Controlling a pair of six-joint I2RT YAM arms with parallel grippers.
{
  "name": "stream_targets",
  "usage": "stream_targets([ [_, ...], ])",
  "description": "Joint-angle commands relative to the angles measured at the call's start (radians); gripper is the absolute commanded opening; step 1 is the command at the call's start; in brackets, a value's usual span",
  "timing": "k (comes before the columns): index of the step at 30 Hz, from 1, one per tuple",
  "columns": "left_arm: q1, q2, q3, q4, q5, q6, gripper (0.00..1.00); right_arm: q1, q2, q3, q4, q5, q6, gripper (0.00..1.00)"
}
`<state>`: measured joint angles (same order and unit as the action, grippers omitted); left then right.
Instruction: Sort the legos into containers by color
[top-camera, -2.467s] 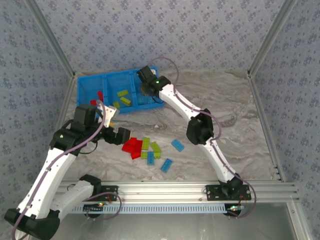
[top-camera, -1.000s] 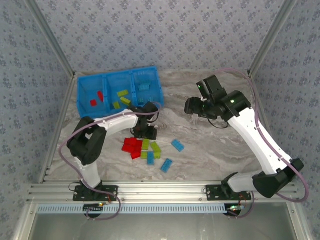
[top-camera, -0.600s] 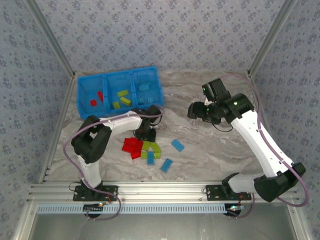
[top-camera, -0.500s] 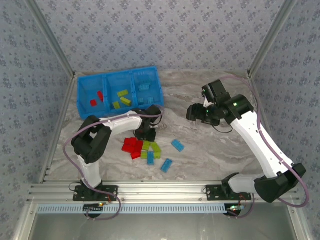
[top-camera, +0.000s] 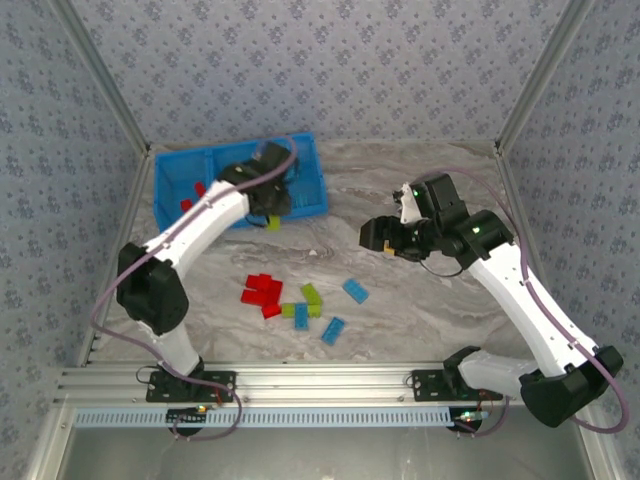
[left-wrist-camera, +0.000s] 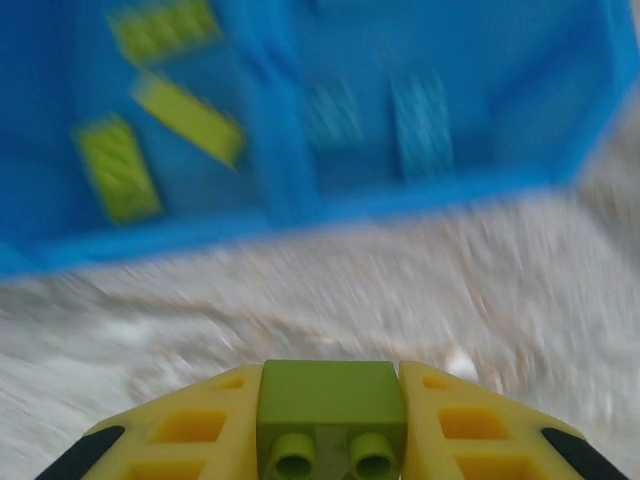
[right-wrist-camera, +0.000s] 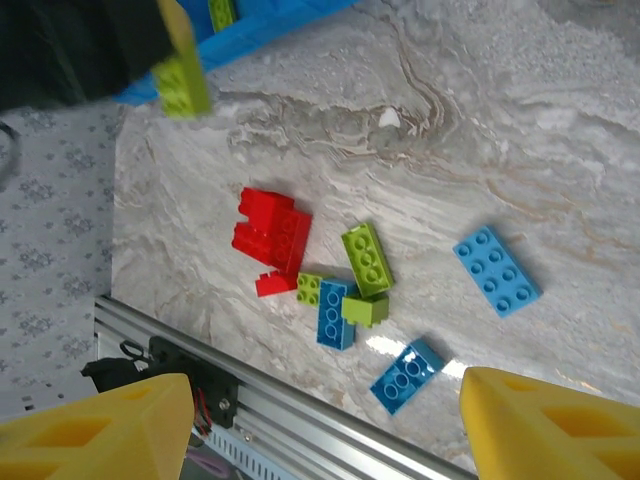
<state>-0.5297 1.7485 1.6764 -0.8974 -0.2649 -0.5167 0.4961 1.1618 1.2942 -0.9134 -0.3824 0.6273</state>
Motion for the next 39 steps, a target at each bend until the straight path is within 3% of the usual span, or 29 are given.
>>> stream_targets([
  [1,0.114,0.049,0.108,-0.057,-0.113,0.044,0.25,-0.002,-0.007,0.000,0.034,0.009,0.029,0.73],
  [4,0.208,0.158,0.223,-0.037,-0.068,0.060,0.25,-0.001,-0.016,0.001,0.019,0.036,0.027,0.73],
  [8,0.271,0.337,0.423,-0.071,-0.033,0.067,0.25,-0.003,-0.033,0.009,-0.022,0.082,0.025,0.73],
  [13,0.290,0.510,0.678,-0.141,-0.005,0.079,0.49,-0.004,-0.081,0.002,-0.063,0.132,0.045,0.73],
  [17,0.290,0.535,0.792,-0.191,0.006,0.088,0.51,-0.004,-0.123,-0.036,-0.081,0.169,0.029,0.74],
  [21,0.257,0.435,0.805,-0.241,0.046,0.108,0.50,-0.004,-0.139,-0.092,-0.049,0.184,0.010,0.75],
  [24,0.172,0.268,0.695,-0.220,0.045,0.172,0.49,0.002,-0.129,-0.174,-0.004,0.174,-0.077,0.75],
  [28,-0.002,-0.006,0.408,-0.134,0.054,0.275,0.50,0.021,-0.083,-0.258,0.072,0.156,-0.172,0.76],
  [31,-0.140,-0.206,0.170,-0.067,0.125,0.343,0.50,0.046,-0.010,-0.299,0.105,0.169,-0.209,0.76],
  [33,-0.231,-0.338,0.021,-0.025,0.182,0.381,0.53,0.068,0.050,-0.326,0.139,0.176,-0.222,0.76],
  [39,-0.458,-0.620,-0.304,-0.062,0.160,0.412,0.67,0.161,0.218,-0.375,0.299,0.242,-0.245,0.76],
])
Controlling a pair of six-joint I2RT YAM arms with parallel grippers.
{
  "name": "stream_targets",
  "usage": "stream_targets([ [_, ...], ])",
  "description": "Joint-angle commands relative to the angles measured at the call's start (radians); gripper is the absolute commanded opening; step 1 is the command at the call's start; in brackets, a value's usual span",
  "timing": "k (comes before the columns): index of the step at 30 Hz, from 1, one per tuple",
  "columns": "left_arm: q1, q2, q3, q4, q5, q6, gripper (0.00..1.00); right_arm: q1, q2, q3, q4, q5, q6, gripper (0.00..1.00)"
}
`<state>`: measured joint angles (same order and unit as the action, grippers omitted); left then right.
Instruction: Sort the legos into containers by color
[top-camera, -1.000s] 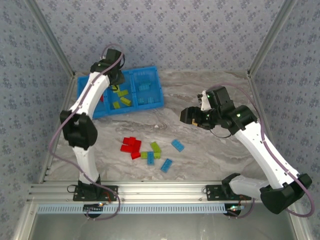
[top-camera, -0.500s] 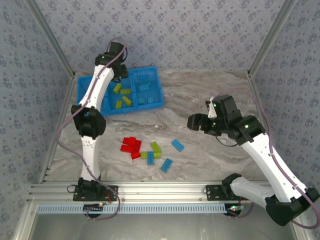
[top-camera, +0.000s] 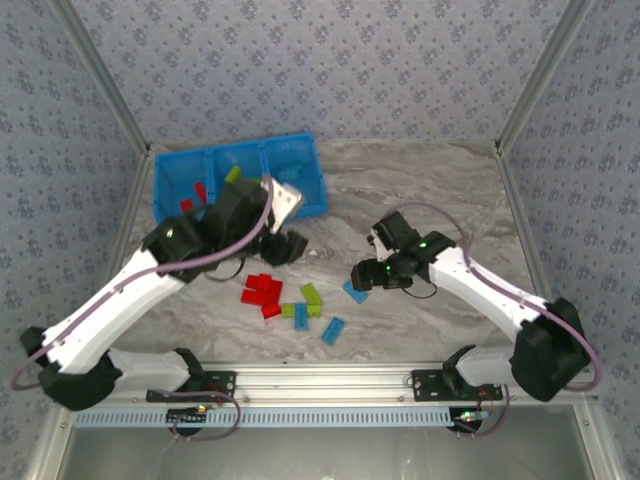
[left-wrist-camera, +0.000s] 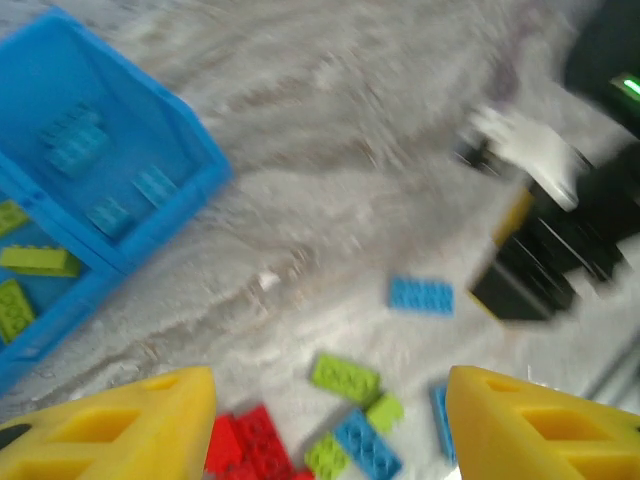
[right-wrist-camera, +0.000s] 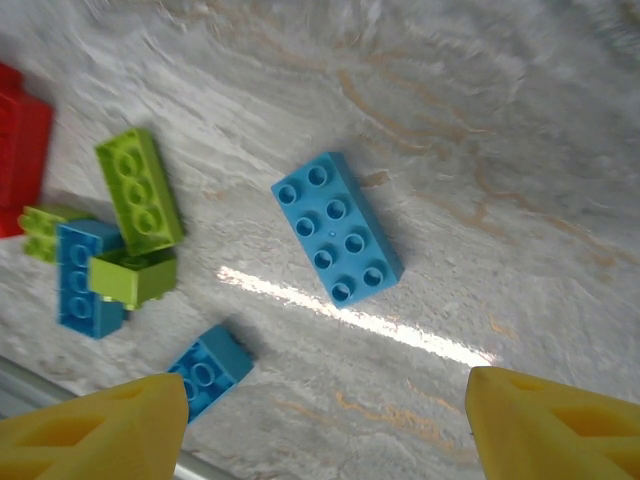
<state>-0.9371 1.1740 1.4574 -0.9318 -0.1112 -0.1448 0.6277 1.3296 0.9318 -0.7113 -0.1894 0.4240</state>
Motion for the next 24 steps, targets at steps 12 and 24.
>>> stream_targets([
  [12,-0.106,-0.210,-0.293,-0.038,0.072,-0.182,0.99,0.125,0.358,0.053,0.192,0.213,-0.034,0.60],
  [24,-0.106,-0.256,-0.295,0.003,0.087,-0.145,0.99,0.091,0.223,0.223,0.123,0.169,0.066,0.21],
])
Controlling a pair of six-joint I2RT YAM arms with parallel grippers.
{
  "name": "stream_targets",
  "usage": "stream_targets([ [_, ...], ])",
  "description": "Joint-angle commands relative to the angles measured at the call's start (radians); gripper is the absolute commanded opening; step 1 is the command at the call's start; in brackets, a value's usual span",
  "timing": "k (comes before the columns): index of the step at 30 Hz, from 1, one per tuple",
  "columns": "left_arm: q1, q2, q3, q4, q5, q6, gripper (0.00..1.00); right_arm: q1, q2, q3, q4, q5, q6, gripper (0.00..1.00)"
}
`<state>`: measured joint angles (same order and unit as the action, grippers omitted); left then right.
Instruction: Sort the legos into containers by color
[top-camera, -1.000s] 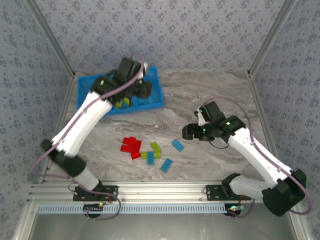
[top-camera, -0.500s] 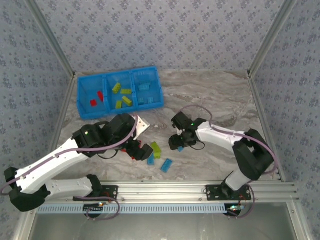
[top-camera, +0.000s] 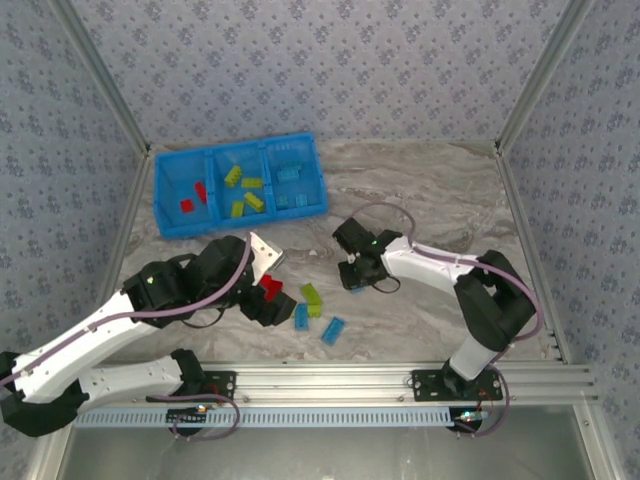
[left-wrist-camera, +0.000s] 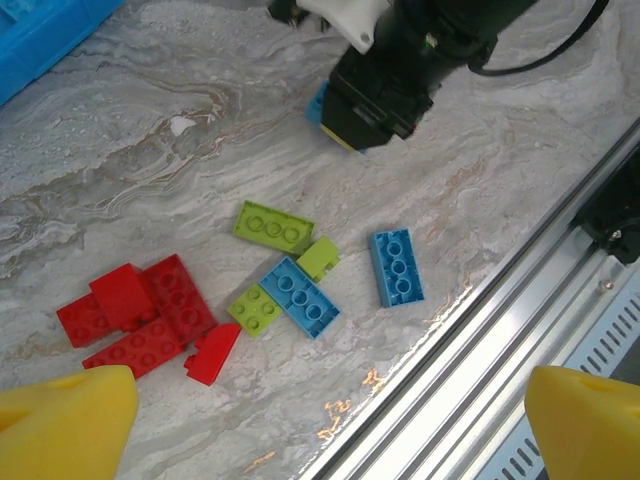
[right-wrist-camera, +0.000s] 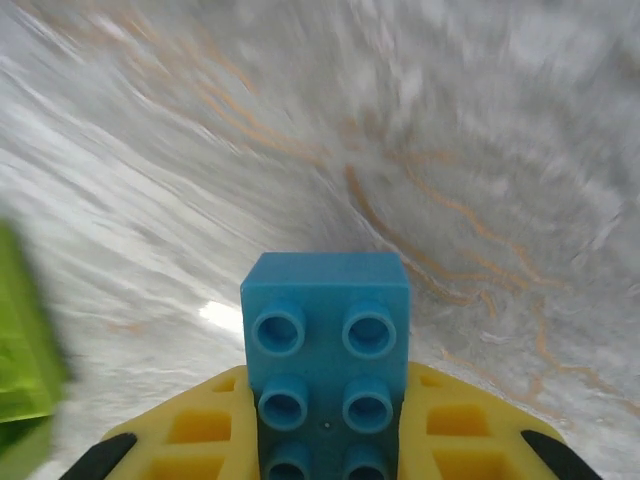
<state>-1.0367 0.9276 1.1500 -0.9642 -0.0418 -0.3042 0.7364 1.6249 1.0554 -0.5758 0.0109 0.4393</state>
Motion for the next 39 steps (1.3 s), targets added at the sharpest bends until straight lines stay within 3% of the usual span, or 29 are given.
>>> stream_targets([
  [1,-0.006,-0.002,0.023,0.055,0.009,0.000,0.99,-0.024,-0.075,0.144,-0.004,-0.039,0.070,0.22],
  [4,-0.006,0.030,0.056,0.138,-0.050,-0.078,0.99,-0.036,-0.036,0.288,0.029,-0.031,0.106,0.22],
  [9,-0.002,0.096,0.122,0.173,-0.276,-0.306,0.99,-0.045,0.176,0.569,0.047,0.018,0.097,0.22],
  [14,0.037,0.106,0.143,0.109,-0.329,-0.506,0.99,-0.055,0.478,0.893,0.014,0.101,0.047,0.23],
  [18,0.058,0.079,0.130,0.031,-0.332,-0.612,0.99,-0.066,0.718,1.220,-0.125,0.108,0.010,0.25],
  [21,0.059,0.057,0.120,-0.017,-0.341,-0.664,0.99,-0.071,0.836,1.401,-0.186,0.080,-0.018,0.34],
  [23,0.061,0.042,0.106,-0.036,-0.344,-0.703,0.99,-0.073,0.874,1.471,-0.203,0.053,-0.034,0.47],
  [29,0.074,0.032,0.064,-0.063,-0.326,-0.746,0.99,-0.084,0.818,1.517,-0.220,-0.020,-0.034,0.48],
  [34,0.109,0.100,0.063,-0.048,-0.245,-0.756,0.99,-0.134,0.635,1.491,-0.377,-0.190,-0.009,0.52],
  [36,0.118,0.151,0.062,-0.029,-0.210,-0.768,0.97,-0.166,0.519,1.397,-0.438,-0.257,-0.024,0.53],
  [39,0.119,0.240,0.060,0.034,-0.140,-0.761,0.91,-0.202,0.272,1.108,-0.438,-0.280,-0.046,0.54],
])
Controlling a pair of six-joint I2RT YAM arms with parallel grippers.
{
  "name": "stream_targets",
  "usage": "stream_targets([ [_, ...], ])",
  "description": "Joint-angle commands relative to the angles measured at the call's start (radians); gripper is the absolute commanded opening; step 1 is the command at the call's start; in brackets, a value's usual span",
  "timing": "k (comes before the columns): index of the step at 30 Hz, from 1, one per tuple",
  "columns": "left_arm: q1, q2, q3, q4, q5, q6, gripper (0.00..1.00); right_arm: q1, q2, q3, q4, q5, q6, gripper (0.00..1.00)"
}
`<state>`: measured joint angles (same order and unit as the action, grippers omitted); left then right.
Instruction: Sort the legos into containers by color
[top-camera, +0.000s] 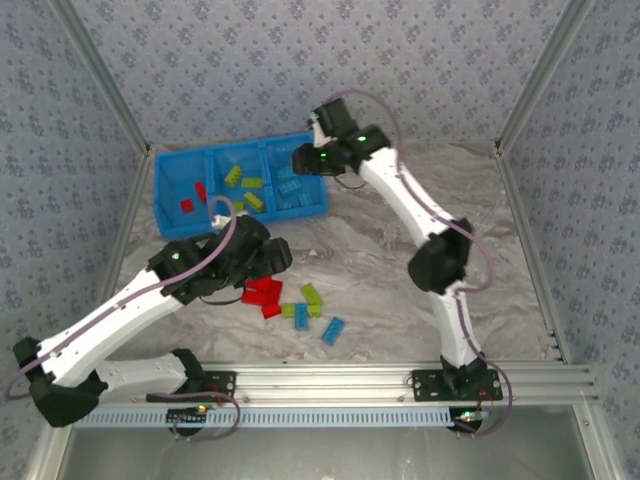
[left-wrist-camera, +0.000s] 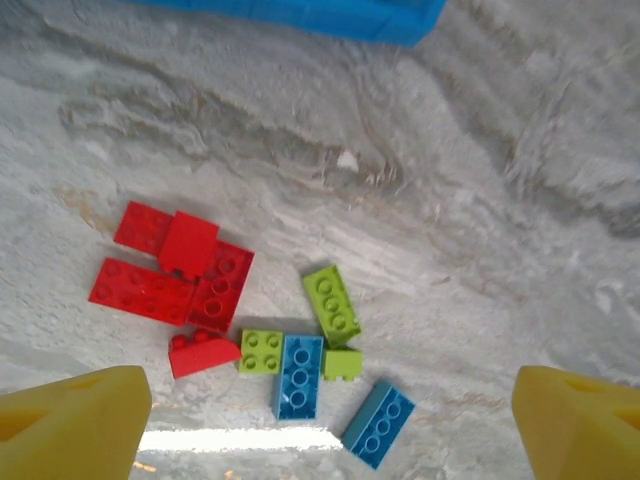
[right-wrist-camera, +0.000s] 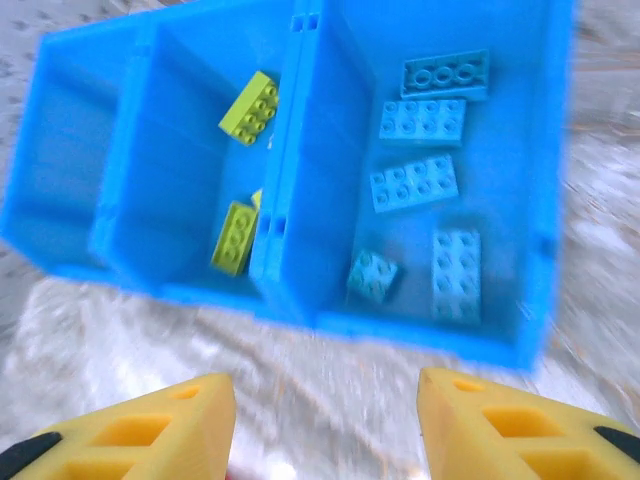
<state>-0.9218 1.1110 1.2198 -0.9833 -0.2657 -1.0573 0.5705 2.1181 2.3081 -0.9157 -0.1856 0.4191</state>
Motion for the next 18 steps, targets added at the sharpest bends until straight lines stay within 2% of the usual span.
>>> stream_targets([
  [1,0.003,0.093,-0.012,0.081,0.116,0.004,0.91,-0.044,-0.336,-0.276,-0.074,-0.068,-0.028,0.55],
  [5,-0.001,0.256,-0.001,0.132,0.212,0.025,0.82,-0.069,-0.697,-0.681,-0.030,0.026,0.044,0.62],
  [10,-0.014,0.443,0.019,0.131,0.244,0.003,0.70,-0.083,-0.973,-0.977,-0.096,0.081,0.139,0.68],
  [12,-0.011,0.502,0.008,0.194,0.294,0.008,0.70,-0.086,-1.029,-1.036,-0.130,0.082,0.174,0.70],
  [14,-0.008,0.567,0.021,0.240,0.340,0.018,0.75,-0.087,-1.064,-1.067,-0.162,0.079,0.199,0.70],
  [18,0.001,0.656,0.056,0.235,0.331,0.017,0.76,-0.087,-1.091,-1.059,-0.202,0.082,0.202,0.71],
])
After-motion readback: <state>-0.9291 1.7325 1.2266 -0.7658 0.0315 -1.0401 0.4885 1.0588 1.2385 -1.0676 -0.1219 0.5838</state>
